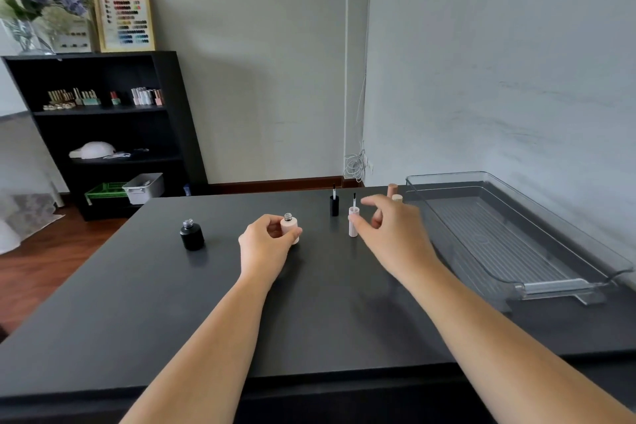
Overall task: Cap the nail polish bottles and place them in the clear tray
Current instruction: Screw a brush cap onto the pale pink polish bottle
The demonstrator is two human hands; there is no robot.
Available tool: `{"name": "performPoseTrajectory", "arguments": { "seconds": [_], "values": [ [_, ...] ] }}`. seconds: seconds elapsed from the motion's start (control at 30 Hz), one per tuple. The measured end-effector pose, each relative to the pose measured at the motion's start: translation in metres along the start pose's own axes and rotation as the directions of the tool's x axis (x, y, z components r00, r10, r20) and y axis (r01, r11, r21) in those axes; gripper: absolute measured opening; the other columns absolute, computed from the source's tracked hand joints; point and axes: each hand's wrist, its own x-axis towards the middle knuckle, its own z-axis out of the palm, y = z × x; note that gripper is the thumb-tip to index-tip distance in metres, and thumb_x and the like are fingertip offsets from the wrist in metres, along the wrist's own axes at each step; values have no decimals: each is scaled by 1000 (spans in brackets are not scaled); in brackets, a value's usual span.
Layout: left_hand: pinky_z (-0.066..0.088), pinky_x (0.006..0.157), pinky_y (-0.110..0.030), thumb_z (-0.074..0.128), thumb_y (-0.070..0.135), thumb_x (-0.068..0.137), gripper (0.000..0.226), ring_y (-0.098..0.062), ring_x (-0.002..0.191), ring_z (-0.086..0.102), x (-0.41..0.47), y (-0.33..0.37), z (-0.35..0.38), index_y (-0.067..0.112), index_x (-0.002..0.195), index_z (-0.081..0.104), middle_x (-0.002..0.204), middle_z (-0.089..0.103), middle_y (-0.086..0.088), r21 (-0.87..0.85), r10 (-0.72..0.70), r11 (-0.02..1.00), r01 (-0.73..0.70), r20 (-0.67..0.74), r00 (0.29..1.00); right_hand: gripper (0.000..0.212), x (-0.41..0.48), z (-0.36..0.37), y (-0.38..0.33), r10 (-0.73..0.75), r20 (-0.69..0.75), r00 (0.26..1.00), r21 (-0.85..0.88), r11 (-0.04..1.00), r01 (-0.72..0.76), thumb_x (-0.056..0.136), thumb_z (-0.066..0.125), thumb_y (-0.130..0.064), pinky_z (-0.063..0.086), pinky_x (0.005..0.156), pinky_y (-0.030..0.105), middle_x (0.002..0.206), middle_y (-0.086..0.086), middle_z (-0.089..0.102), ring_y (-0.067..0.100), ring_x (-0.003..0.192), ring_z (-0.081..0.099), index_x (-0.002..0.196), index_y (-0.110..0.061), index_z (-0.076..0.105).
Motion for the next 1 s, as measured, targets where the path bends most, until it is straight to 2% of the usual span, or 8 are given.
{"name": "performPoseTrajectory", "arguments": {
  "seconds": [0.07,0.1,0.27,0.4,0.53,0.73,0.83,1.0],
  "values": [
    [39,60,-12,78,27,74,17,-1,77,62,-1,0,0,34,77,62,79,67,15,-9,-2,1000,2,0,1000,26,1,18,-1,115,38,993,-26,993,-114,88,60,-33,46,85,34,84,8,68,28,128,45,108,-17,63],
    [39,60,-12,78,27,74,18,0,77,62,-1,0,-1,35,75,62,79,67,16,-12,-1,1000,1,-2,1000,28,0,26,-1,168,32,985,-67,984,-166,89,58,-35,46,84,34,96,9,69,25,132,41,111,-17,62],
    [39,60,-11,78,27,74,17,1,75,62,0,-1,0,34,76,63,78,68,16,-37,2,999,-2,2,1000,28,-6,52,-4,308,-47,950,-47,949,-310,93,55,-28,40,66,26,89,11,65,23,87,59,110,-6,55],
    [40,61,-11,79,27,73,17,1,76,63,2,-3,0,32,80,65,79,68,16,-45,0,999,1,15,1000,19,-1,66,-3,427,-73,901,119,901,-417,94,52,-21,55,71,45,92,19,65,35,83,65,103,-4,53],
    [41,62,-11,80,26,71,17,2,75,64,2,-5,0,31,80,67,78,70,15,-49,14,999,-13,37,999,22,11,77,1,534,-61,843,215,832,-512,92,56,-19,56,74,53,97,20,65,39,85,66,108,-5,54],
    [43,63,-13,81,27,70,18,1,76,64,4,-7,0,32,78,65,79,70,15,-59,14,998,-12,39,999,3,20,86,7,552,-85,829,288,810,-510,91,56,-13,56,73,53,85,6,58,39,83,67,90,-12,52],
    [43,64,-13,81,27,70,18,1,77,64,3,-7,-1,33,78,65,79,70,16,-67,7,998,-4,41,999,9,20,85,7,537,-97,838,280,823,-495,92,53,-12,57,71,51,81,4,56,38,80,67,84,-11,50],
    [44,65,-14,80,26,71,19,-1,79,65,-1,-2,-3,34,79,65,80,70,15,-80,7,997,-4,35,999,10,6,71,0,420,-57,906,294,874,-386,93,54,-16,57,52,37,73,0,57,23,54,59,84,-12,54]
  ]
}}
